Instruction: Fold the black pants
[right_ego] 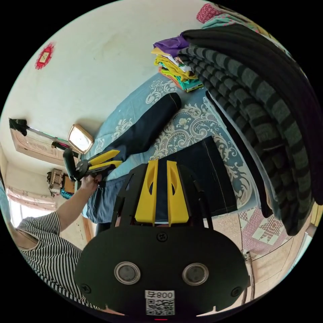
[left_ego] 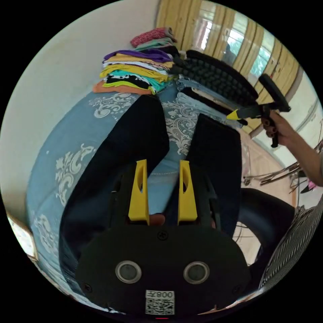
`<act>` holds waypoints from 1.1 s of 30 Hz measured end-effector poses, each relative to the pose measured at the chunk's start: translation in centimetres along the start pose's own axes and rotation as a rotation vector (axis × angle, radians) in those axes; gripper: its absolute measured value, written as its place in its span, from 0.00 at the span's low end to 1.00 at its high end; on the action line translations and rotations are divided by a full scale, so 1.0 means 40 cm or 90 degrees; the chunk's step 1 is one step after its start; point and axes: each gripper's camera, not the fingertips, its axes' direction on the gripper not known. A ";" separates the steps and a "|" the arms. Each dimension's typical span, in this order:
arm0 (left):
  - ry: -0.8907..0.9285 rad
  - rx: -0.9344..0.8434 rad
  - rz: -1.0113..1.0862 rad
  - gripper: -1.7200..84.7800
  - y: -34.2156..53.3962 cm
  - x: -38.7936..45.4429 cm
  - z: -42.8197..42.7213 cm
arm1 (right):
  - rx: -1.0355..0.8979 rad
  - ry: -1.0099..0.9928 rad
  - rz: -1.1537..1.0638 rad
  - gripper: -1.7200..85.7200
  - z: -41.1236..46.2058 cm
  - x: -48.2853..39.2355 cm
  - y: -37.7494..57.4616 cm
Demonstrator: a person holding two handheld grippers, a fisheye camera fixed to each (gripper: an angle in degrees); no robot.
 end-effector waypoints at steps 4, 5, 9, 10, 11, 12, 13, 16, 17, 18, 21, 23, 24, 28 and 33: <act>-0.172 -0.123 0.110 0.07 -0.118 0.011 0.111 | -0.022 -0.053 0.009 0.08 0.094 0.059 -0.019; -0.150 -0.103 0.085 0.06 -0.139 -0.021 0.106 | -0.025 -0.073 0.011 0.08 0.123 0.072 -0.037; 0.089 0.045 -0.254 0.05 -0.124 -0.269 0.047 | -0.035 -0.102 -0.008 0.09 0.202 0.089 -0.110; 0.125 0.061 -0.303 0.05 -0.111 -0.304 0.049 | -0.036 -0.120 -0.009 0.09 0.232 0.095 -0.136; 0.189 0.089 -0.377 0.04 -0.086 -0.362 0.058 | -0.044 -0.140 -0.010 0.09 0.267 0.100 -0.162; 0.215 0.105 -0.425 0.04 -0.067 -0.400 0.068 | -0.049 -0.147 -0.007 0.10 0.287 0.103 -0.175; 0.216 0.108 -0.440 0.04 -0.061 -0.413 0.071 | -0.048 -0.181 0.001 0.10 0.323 0.109 -0.199; 0.245 0.122 -0.468 0.04 -0.054 -0.449 0.090 | -0.043 -0.281 0.039 0.11 0.410 0.135 -0.252; 0.257 0.134 -0.479 0.04 -0.055 -0.459 0.096 | -0.024 -0.318 0.062 0.12 0.430 0.155 -0.270; 0.264 0.142 -0.487 0.04 -0.059 -0.469 0.101 | -0.012 -0.331 0.076 0.12 0.437 0.169 -0.279; 0.273 0.153 -0.497 0.04 -0.071 -0.493 0.114 | 0.035 -0.371 0.146 0.13 0.470 0.256 -0.315; 0.282 0.158 -0.501 0.04 -0.078 -0.506 0.122 | 0.033 -0.399 0.178 0.13 0.514 0.305 -0.342; 0.282 0.161 -0.503 0.04 -0.083 -0.514 0.126 | 0.027 -0.402 0.181 0.13 0.527 0.310 -0.348; 0.290 0.167 -0.502 0.04 -0.100 -0.534 0.135 | 0.032 -0.435 0.199 0.13 0.604 0.324 -0.394; 0.288 0.163 -0.478 0.04 -0.136 -0.551 0.131 | 0.066 -0.449 0.232 0.10 0.669 0.371 -0.440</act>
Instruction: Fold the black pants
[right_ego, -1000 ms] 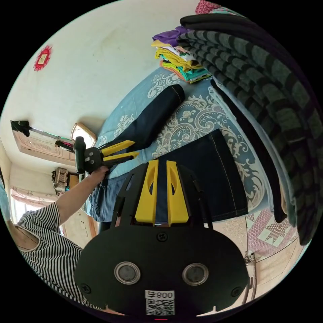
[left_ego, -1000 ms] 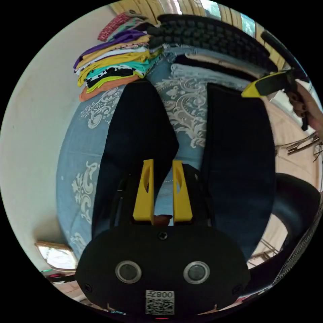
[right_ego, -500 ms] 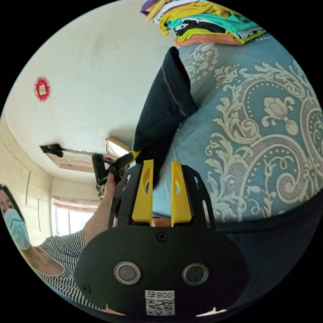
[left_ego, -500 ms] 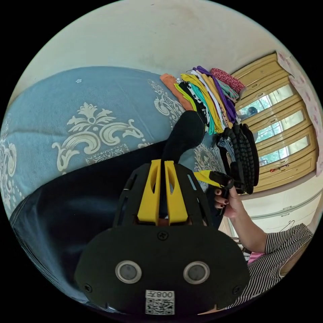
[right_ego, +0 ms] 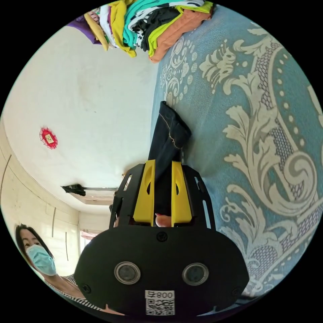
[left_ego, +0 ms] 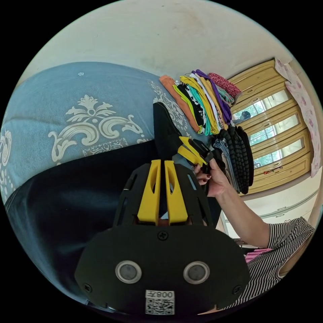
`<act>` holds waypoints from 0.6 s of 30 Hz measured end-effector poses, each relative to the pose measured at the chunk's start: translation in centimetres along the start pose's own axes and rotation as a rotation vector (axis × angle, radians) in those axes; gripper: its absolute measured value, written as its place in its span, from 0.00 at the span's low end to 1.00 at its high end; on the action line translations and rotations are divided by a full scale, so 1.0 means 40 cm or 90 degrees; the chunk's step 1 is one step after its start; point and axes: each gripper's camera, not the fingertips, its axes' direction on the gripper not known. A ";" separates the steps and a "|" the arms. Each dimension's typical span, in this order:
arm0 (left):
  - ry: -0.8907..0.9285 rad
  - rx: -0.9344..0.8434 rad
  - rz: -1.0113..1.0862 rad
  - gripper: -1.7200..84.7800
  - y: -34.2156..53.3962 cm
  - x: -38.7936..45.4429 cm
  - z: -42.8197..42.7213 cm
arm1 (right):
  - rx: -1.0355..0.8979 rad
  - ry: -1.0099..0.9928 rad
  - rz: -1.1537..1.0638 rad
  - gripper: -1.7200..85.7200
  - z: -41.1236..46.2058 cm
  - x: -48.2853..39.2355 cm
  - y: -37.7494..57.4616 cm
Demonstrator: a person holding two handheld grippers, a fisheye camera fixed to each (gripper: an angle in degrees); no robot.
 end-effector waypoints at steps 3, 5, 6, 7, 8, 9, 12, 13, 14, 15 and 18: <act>0.000 -0.005 0.013 0.05 -0.018 0.014 -0.004 | 0.009 0.015 0.005 0.07 0.020 0.025 -0.025; 0.013 -0.003 0.034 0.05 -0.029 0.035 -0.011 | 0.021 0.025 -0.034 0.05 0.007 -0.005 -0.030; 0.022 -0.005 0.053 0.05 -0.037 0.056 -0.015 | 0.019 0.036 -0.051 0.04 0.002 -0.023 -0.031; 0.027 -0.007 0.064 0.05 -0.041 0.069 -0.016 | 0.015 0.050 -0.084 0.04 -0.015 -0.065 -0.033; 0.035 -0.011 0.089 0.05 -0.047 0.098 -0.018 | 0.011 0.061 -0.136 0.04 -0.042 -0.121 -0.029; 0.039 -0.015 0.117 0.05 -0.051 0.131 -0.016 | 0.010 0.076 -0.166 0.03 -0.058 -0.153 -0.025; 0.039 -0.053 0.172 0.07 -0.057 0.207 0.017 | -0.007 0.203 -0.298 0.03 -0.129 -0.287 0.020; 0.036 -0.062 0.177 0.07 -0.056 0.219 0.028 | -0.006 0.273 -0.331 0.03 -0.150 -0.309 0.049; 0.036 -0.088 0.186 0.08 -0.055 0.237 0.052 | -0.008 0.351 -0.347 0.03 -0.161 -0.305 0.076; 0.036 -0.116 0.190 0.09 -0.052 0.248 0.075 | -0.011 0.387 -0.347 0.03 -0.163 -0.291 0.087; 0.030 -0.171 0.179 0.10 -0.033 0.259 0.101 | -0.047 0.493 -0.303 0.03 -0.146 -0.129 0.116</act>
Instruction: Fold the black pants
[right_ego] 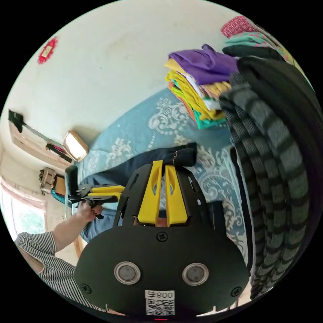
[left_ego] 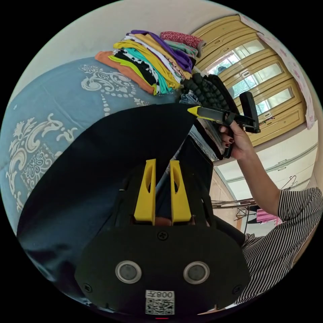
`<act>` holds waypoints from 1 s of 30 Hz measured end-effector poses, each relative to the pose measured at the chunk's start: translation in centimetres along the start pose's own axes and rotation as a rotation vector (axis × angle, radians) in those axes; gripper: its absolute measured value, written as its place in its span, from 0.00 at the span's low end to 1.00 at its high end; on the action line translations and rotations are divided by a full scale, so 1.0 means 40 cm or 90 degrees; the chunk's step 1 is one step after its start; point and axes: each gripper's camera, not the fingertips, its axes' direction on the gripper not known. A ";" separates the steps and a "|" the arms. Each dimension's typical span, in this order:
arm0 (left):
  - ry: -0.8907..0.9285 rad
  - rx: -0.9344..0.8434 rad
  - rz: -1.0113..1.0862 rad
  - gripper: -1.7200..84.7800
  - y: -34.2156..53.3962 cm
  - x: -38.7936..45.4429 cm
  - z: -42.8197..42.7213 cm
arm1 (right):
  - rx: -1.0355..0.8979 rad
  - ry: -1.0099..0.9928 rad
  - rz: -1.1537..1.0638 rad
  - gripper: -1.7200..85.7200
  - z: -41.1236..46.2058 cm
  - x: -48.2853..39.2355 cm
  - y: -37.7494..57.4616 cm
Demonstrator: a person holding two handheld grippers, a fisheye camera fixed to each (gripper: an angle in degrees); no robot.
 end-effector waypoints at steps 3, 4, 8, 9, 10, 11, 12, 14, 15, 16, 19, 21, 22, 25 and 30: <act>0.001 0.029 -0.013 0.09 0.053 0.011 -0.058 | -0.092 -0.005 0.066 0.03 0.179 0.097 0.082; 0.001 0.039 -0.016 0.09 0.069 0.011 -0.077 | -0.093 -0.037 0.099 0.03 0.223 0.126 0.113; -0.035 0.093 -0.079 0.09 0.224 -0.023 -0.226 | -0.063 -0.083 0.129 0.04 0.300 0.144 0.180; -0.054 0.113 -0.110 0.10 0.276 -0.037 -0.272 | -0.063 -0.073 0.124 0.04 0.307 0.137 0.186; -0.066 0.121 -0.131 0.10 0.302 -0.045 -0.294 | -0.063 -0.055 0.121 0.05 0.320 0.123 0.198; -0.091 0.136 -0.170 0.10 0.353 -0.060 -0.338 | -0.059 -0.053 0.113 0.05 0.326 0.102 0.208; -0.117 0.152 -0.202 0.11 0.398 -0.073 -0.378 | -0.052 -0.051 0.099 0.05 0.326 0.084 0.212; -0.158 0.160 -0.246 0.11 0.447 -0.091 -0.428 | -0.039 -0.006 0.023 0.06 0.339 -0.012 0.213; -0.181 0.159 -0.261 0.12 0.463 -0.100 -0.454 | -0.036 0.004 0.003 0.06 0.346 -0.039 0.208; -0.189 0.158 -0.264 0.12 0.466 -0.104 -0.466 | -0.032 0.028 -0.041 0.07 0.365 -0.093 0.191; -0.236 0.142 -0.258 0.13 0.445 -0.120 -0.508 | -0.013 0.137 -0.145 0.08 0.468 -0.200 0.106; -0.257 0.129 -0.244 0.13 0.407 -0.134 -0.531 | -0.049 0.180 -0.181 0.09 0.584 -0.227 0.027; -0.260 0.121 -0.242 0.13 0.396 -0.138 -0.535 | -0.079 0.182 -0.214 0.09 0.664 -0.241 -0.022; -0.277 0.089 -0.225 0.13 0.344 -0.154 -0.548 | -0.141 0.238 -0.261 0.09 0.862 -0.255 -0.110; -0.338 -0.003 -0.187 0.13 0.290 -0.147 -0.518 | -0.295 0.327 -0.372 0.10 1.168 -0.258 -0.107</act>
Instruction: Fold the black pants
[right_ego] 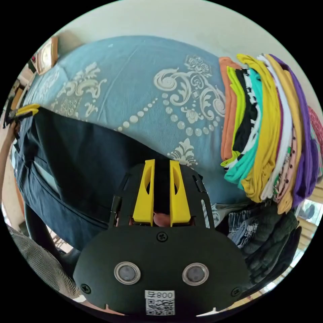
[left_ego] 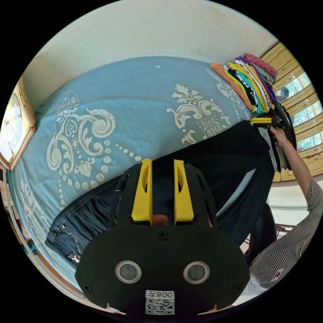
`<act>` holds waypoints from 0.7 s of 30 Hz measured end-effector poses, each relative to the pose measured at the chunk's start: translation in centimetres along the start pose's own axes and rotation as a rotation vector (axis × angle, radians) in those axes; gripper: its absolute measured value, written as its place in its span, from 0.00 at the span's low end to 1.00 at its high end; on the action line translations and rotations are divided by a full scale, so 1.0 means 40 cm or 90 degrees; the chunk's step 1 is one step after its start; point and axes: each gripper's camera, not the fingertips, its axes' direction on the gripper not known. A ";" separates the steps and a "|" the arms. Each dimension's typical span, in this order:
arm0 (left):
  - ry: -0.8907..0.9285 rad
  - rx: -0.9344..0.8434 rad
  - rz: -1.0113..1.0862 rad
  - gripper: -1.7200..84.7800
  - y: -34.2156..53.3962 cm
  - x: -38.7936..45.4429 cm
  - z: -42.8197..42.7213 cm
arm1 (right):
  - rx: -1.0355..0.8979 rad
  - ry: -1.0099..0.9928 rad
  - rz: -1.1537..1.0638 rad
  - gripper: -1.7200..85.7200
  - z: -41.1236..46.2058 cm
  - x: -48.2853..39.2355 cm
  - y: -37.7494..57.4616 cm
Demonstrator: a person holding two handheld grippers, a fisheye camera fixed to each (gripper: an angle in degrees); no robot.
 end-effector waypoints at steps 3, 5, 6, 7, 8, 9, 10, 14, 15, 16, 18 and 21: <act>-0.059 -0.019 0.040 0.11 0.013 0.032 -0.018 | 0.022 0.001 -0.031 0.08 0.064 -0.029 -0.010; -0.072 -0.022 0.058 0.08 0.030 0.045 -0.040 | 0.027 0.001 -0.034 0.05 0.117 -0.041 -0.012; -0.079 -0.021 0.067 0.06 0.044 0.051 -0.057 | 0.026 0.011 -0.032 0.04 0.130 -0.045 -0.014; -0.079 -0.022 0.067 0.05 0.051 0.052 -0.066 | 0.019 0.021 -0.036 0.03 0.156 -0.057 -0.020; -0.076 -0.017 0.064 0.04 0.067 0.053 -0.086 | 0.008 0.037 -0.043 0.03 0.179 -0.069 -0.027; -0.072 -0.003 0.060 0.03 0.085 0.052 -0.112 | 0.005 0.046 -0.045 0.03 0.188 -0.075 -0.030; -0.070 0.011 0.057 0.03 0.095 0.051 -0.127 | 0.009 0.067 -0.042 0.02 0.196 -0.082 -0.029; -0.071 0.096 0.037 0.03 0.159 0.041 -0.235 | 0.096 0.094 -0.014 0.02 0.142 -0.052 0.005; -0.072 0.106 0.032 0.03 0.172 0.036 -0.250 | 0.106 0.097 -0.010 0.02 0.136 -0.043 0.008; -0.072 0.105 0.029 0.03 0.177 0.033 -0.253 | 0.130 0.089 -0.001 0.02 0.130 -0.022 0.008; -0.062 0.090 0.005 0.03 0.201 0.012 -0.246 | 0.135 0.061 0.016 0.02 0.156 0.011 -0.015; -0.052 0.104 -0.078 0.06 0.265 -0.036 -0.276 | 0.043 0.065 0.041 0.02 0.302 0.049 -0.081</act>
